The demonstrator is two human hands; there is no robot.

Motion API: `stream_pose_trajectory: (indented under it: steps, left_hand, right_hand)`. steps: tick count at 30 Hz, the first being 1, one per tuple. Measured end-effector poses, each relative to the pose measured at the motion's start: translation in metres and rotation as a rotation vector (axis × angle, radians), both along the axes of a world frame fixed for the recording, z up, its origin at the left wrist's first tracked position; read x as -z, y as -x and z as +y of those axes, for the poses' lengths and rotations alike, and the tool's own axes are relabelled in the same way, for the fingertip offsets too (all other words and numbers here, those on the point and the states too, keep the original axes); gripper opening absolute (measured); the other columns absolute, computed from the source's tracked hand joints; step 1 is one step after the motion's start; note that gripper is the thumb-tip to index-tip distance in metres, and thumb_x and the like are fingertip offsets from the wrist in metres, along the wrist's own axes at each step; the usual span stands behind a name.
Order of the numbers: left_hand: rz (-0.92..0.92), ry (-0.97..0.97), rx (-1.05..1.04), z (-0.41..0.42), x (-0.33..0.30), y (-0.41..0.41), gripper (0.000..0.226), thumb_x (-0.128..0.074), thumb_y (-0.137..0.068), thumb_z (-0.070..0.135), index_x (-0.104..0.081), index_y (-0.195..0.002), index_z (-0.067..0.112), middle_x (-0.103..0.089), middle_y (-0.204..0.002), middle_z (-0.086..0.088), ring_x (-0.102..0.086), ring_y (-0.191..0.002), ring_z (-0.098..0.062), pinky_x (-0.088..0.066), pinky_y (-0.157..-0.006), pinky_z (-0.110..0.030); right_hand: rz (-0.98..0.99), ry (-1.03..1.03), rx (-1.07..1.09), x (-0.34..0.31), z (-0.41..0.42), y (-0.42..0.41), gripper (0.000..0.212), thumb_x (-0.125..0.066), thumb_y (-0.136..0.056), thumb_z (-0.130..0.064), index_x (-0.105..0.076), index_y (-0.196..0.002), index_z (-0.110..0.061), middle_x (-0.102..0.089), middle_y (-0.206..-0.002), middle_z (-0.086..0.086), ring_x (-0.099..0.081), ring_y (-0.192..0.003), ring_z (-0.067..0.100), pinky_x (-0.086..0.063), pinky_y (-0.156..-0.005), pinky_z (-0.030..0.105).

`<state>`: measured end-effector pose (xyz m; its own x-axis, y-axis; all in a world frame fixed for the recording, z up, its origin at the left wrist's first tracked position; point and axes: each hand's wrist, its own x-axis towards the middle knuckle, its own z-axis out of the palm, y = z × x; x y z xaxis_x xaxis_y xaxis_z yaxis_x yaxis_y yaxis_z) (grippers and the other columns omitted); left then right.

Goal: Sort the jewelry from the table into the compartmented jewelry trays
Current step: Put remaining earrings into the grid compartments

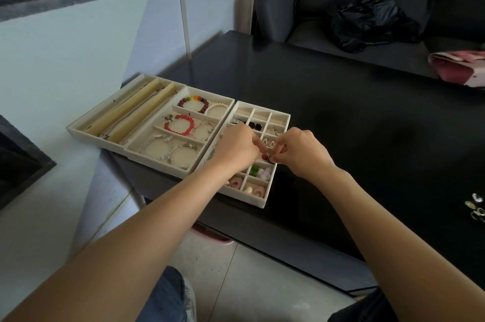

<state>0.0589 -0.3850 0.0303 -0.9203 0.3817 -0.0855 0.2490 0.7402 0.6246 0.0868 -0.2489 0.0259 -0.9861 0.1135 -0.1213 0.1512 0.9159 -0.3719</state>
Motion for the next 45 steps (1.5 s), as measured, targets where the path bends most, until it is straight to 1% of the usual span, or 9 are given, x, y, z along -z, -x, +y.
stream_pose_trajectory:
  steps: [3, 7, 13, 19, 26, 29, 33, 41, 45]
  left_hand:
    - [0.152, 0.129, 0.068, -0.005, 0.005, 0.001, 0.032, -0.054, -0.088, 0.003, -0.071, -0.108, 0.02, -0.056, -0.127, -0.004, -0.056, -0.106, -0.018, -0.049, -0.084, -0.029]
    - [0.319, 0.34, 0.216, -0.011, 0.01, -0.001, 0.036, -0.054, -0.087, 0.004, -0.064, -0.117, 0.021, -0.049, -0.127, -0.004, -0.04, -0.122, -0.021, -0.038, -0.101, -0.036]
    - [0.453, 0.445, 0.283, -0.012, 0.009, -0.002, 0.039, -0.052, -0.089, 0.007, -0.061, -0.123, 0.025, -0.048, -0.127, -0.004, -0.038, -0.123, -0.021, -0.034, -0.103, -0.036]
    - [0.45, 0.448, 0.278, -0.011, 0.008, -0.002, 0.038, -0.052, -0.09, 0.008, -0.061, -0.123, 0.022, -0.048, -0.127, -0.004, -0.038, -0.124, -0.021, -0.034, -0.102, -0.036]
    - [0.433, 0.44, 0.27, -0.012, 0.01, 0.001, 0.036, -0.053, -0.088, 0.006, -0.062, -0.12, 0.018, -0.049, -0.127, -0.006, -0.039, -0.123, -0.022, -0.036, -0.104, -0.037]
    - [0.447, 0.462, 0.27, -0.011, 0.01, 0.001, 0.033, -0.054, -0.087, 0.008, -0.062, -0.119, 0.013, -0.05, -0.127, -0.006, -0.04, -0.122, -0.022, -0.037, -0.103, -0.038]
    - [0.436, 0.452, 0.28, -0.011, 0.01, 0.0, 0.036, -0.055, -0.087, 0.007, -0.062, -0.121, 0.016, -0.049, -0.128, -0.006, -0.039, -0.124, -0.022, -0.037, -0.103, -0.037]
    - [0.415, 0.449, 0.269, -0.011, 0.008, 0.0, 0.038, -0.052, -0.088, 0.006, -0.06, -0.123, 0.016, -0.049, -0.128, -0.005, -0.038, -0.124, -0.022, -0.035, -0.103, -0.036]
    - [0.4, 0.438, 0.272, -0.011, 0.007, 0.001, 0.038, -0.051, -0.088, 0.003, -0.061, -0.122, 0.018, -0.049, -0.128, -0.005, -0.038, -0.124, -0.022, -0.034, -0.103, -0.037]
  right_hand:
    - [0.059, -0.082, -0.012, 0.001, -0.004, -0.003, 0.013, -0.068, -0.085, -0.027, -0.069, -0.095, -0.018, -0.063, -0.097, -0.003, -0.062, -0.084, 0.013, -0.054, -0.068, 0.029]
    - [0.097, -0.152, -0.07, 0.0, -0.008, -0.01, 0.012, -0.066, -0.087, -0.026, -0.069, -0.095, -0.017, -0.057, -0.103, -0.002, -0.06, -0.087, 0.015, -0.054, -0.07, 0.032]
    - [0.102, -0.152, -0.084, -0.007, -0.006, -0.014, 0.012, -0.066, -0.087, -0.03, -0.068, -0.091, -0.02, -0.051, -0.096, -0.007, -0.057, -0.088, 0.012, -0.047, -0.067, 0.027]
    - [0.086, -0.135, -0.095, -0.002, -0.007, -0.009, 0.012, -0.067, -0.086, -0.026, -0.065, -0.094, -0.017, -0.061, -0.101, -0.001, -0.06, -0.091, 0.017, -0.051, -0.072, 0.031]
    - [0.09, -0.068, -0.147, -0.004, -0.003, -0.007, 0.013, -0.063, -0.089, -0.019, -0.062, -0.101, -0.025, -0.064, -0.101, -0.007, -0.062, -0.093, 0.012, -0.054, -0.077, 0.033]
    - [0.039, -0.079, -0.15, -0.004, -0.004, -0.006, 0.014, -0.061, -0.091, -0.024, -0.068, -0.103, -0.027, -0.063, -0.105, -0.008, -0.061, -0.093, 0.013, -0.053, -0.078, 0.033]
    - [-0.01, -0.122, -0.122, -0.005, -0.005, -0.006, 0.013, -0.061, -0.09, -0.026, -0.07, -0.099, -0.028, -0.062, -0.107, -0.005, -0.06, -0.093, 0.015, -0.053, -0.079, 0.034]
    - [0.043, -0.193, -0.15, -0.005, -0.006, -0.006, 0.01, -0.061, -0.09, -0.021, -0.066, -0.098, -0.024, -0.062, -0.106, -0.002, -0.061, -0.092, 0.017, -0.052, -0.073, 0.031]
    - [0.013, -0.195, -0.143, -0.007, -0.004, -0.004, 0.016, -0.06, -0.091, -0.023, -0.066, -0.106, -0.024, -0.063, -0.106, -0.002, -0.063, -0.091, 0.018, -0.05, -0.07, 0.029]
